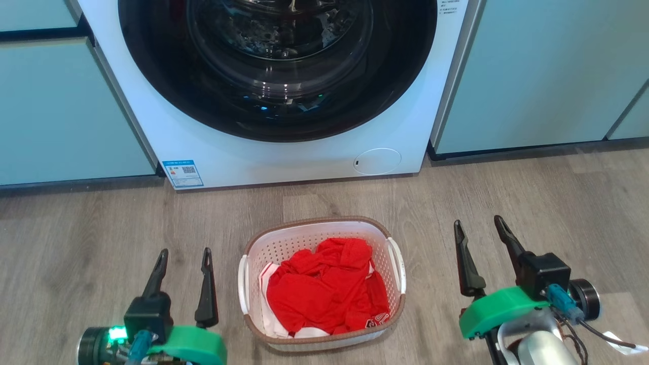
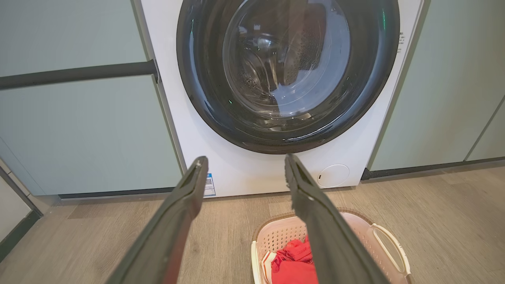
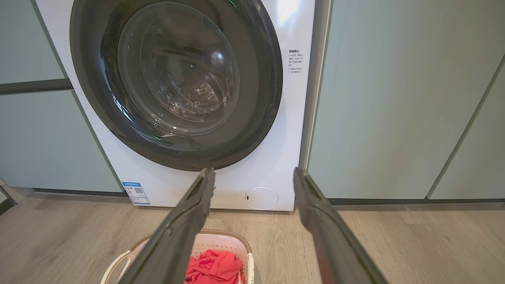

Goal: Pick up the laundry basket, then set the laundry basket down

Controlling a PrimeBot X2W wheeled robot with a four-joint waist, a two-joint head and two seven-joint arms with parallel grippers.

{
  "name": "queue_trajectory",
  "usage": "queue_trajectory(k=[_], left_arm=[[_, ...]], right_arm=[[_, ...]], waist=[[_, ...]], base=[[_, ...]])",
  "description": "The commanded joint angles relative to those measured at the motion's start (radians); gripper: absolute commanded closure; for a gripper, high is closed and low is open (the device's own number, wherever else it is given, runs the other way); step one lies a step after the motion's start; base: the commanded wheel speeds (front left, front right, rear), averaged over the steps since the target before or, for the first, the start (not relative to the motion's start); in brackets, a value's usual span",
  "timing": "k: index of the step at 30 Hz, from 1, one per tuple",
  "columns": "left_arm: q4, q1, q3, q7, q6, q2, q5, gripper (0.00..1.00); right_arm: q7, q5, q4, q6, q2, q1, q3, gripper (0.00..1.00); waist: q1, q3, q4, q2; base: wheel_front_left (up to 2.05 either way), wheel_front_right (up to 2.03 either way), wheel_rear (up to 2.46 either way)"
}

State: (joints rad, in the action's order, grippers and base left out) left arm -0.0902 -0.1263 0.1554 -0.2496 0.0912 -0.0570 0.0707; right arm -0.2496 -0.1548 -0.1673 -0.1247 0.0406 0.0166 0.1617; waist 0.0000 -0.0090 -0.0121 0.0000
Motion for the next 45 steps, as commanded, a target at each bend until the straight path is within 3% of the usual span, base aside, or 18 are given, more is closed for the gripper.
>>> queue_trajectory(k=[1,28,45], left_arm=[[0.024,0.034,-0.033,-0.012,-0.001,0.005,-0.003,0.00],[0.019,0.059,-0.035,-0.012,-0.001,0.007,0.008,0.00],[-0.072,0.238,-0.023,-0.012,-0.002,0.007,0.031,0.00]], right_arm=[[-0.012,0.003,0.031,-0.006,0.010,0.056,0.019,0.00],[-0.012,-0.002,0.006,-0.006,0.010,0.068,0.011,0.00],[-0.012,0.007,-0.042,-0.006,0.010,0.224,-0.032,0.00]], waist=[[0.0000,0.000,0.000,0.0000],[0.0000,0.034,0.005,0.0000],[0.0000,0.294,0.037,0.0000]], base=[[0.00,0.00,0.00],[0.00,0.00,0.00],[0.00,0.00,0.00]])
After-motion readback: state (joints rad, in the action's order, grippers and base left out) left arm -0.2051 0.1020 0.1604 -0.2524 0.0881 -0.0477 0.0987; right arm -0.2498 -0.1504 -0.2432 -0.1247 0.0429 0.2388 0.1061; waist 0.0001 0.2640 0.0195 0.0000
